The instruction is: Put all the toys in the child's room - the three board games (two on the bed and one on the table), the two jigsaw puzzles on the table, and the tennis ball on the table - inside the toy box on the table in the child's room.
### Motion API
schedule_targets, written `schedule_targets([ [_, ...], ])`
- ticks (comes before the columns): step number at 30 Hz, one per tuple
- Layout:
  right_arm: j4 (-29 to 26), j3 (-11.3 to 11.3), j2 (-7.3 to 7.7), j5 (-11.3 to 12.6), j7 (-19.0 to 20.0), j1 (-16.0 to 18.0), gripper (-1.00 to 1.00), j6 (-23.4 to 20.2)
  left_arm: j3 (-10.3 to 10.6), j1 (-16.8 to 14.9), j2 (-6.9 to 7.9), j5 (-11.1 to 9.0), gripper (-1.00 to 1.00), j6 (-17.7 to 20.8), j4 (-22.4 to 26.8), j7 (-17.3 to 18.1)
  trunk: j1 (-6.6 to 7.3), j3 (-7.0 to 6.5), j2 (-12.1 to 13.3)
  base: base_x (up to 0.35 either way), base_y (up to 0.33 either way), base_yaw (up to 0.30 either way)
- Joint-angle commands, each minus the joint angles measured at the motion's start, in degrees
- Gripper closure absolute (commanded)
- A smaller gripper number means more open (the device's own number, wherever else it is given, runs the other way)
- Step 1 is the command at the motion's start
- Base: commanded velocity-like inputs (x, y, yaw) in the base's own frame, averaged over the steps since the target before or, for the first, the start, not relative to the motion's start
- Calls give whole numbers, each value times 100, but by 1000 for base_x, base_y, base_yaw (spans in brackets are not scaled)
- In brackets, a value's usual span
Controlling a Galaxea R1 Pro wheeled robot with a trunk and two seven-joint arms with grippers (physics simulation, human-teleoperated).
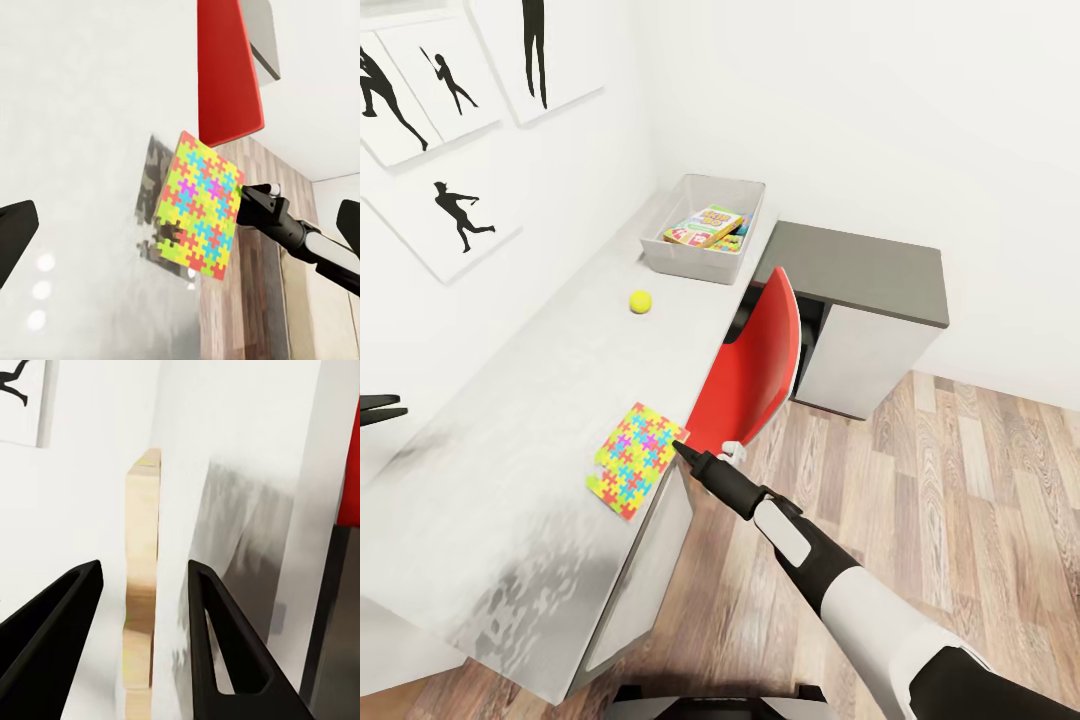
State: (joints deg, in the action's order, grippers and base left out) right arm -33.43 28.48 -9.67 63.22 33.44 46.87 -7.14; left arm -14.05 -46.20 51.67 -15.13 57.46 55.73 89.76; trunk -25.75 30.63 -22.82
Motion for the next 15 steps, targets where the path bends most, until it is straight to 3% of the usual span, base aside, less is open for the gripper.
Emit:
schedule_targets([
  [1,3,8,0,60,13,6,100,-38,4,-3,5,2,-100,61,-1,24,-3,8,-9,0,0,0],
  [15,3,8,-7,60,14,0,100,-32,66,-3,-72,12,-100,79,31,24,-3,8,-9,-34,0,0],
])
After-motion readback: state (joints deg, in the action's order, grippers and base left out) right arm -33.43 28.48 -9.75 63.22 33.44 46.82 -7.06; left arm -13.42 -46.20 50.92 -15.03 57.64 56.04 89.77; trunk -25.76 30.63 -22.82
